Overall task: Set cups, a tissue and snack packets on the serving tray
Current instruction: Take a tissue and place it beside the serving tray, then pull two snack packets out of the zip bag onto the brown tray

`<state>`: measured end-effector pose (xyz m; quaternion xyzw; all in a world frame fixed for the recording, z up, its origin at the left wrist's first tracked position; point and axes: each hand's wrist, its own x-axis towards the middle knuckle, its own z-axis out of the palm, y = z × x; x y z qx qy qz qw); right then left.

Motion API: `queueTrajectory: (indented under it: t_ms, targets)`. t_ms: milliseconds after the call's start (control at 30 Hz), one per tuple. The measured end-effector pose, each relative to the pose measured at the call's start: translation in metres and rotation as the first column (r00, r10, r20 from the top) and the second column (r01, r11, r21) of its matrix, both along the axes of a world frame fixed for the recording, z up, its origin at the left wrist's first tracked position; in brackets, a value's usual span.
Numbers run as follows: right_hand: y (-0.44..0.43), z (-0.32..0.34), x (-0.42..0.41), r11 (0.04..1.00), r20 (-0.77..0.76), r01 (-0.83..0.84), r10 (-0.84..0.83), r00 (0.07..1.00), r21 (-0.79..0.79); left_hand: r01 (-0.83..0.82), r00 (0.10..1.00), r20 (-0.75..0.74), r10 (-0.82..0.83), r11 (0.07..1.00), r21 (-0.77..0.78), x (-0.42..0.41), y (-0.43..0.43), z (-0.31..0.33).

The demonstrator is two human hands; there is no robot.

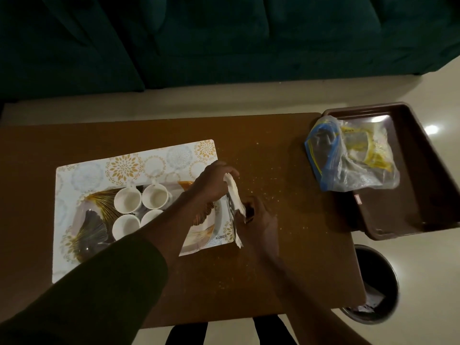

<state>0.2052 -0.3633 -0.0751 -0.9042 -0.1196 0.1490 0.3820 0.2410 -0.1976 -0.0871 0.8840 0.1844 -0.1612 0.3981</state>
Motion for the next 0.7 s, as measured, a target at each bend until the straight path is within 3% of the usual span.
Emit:
queueTrajectory:
  t_ms: [300,500,700]
  targets:
    - [-0.002,-0.007,0.000,1.000,-0.011,-0.014,0.014,1.000,0.007,0.073,0.990,-0.125,-0.064,0.995,0.068,-0.005,-0.009,-0.002]
    - [-0.026,0.008,0.038,0.997,0.090,0.014,-0.021,0.996,0.080,0.014,0.999,0.029,-0.018,0.993,0.114,0.017,-0.021,0.018]
    - [-0.091,0.020,0.123,0.996,0.136,0.083,-0.079,0.988,-0.023,-0.004,0.981,0.195,-0.013,0.996,0.086,0.069,-0.066,0.029]
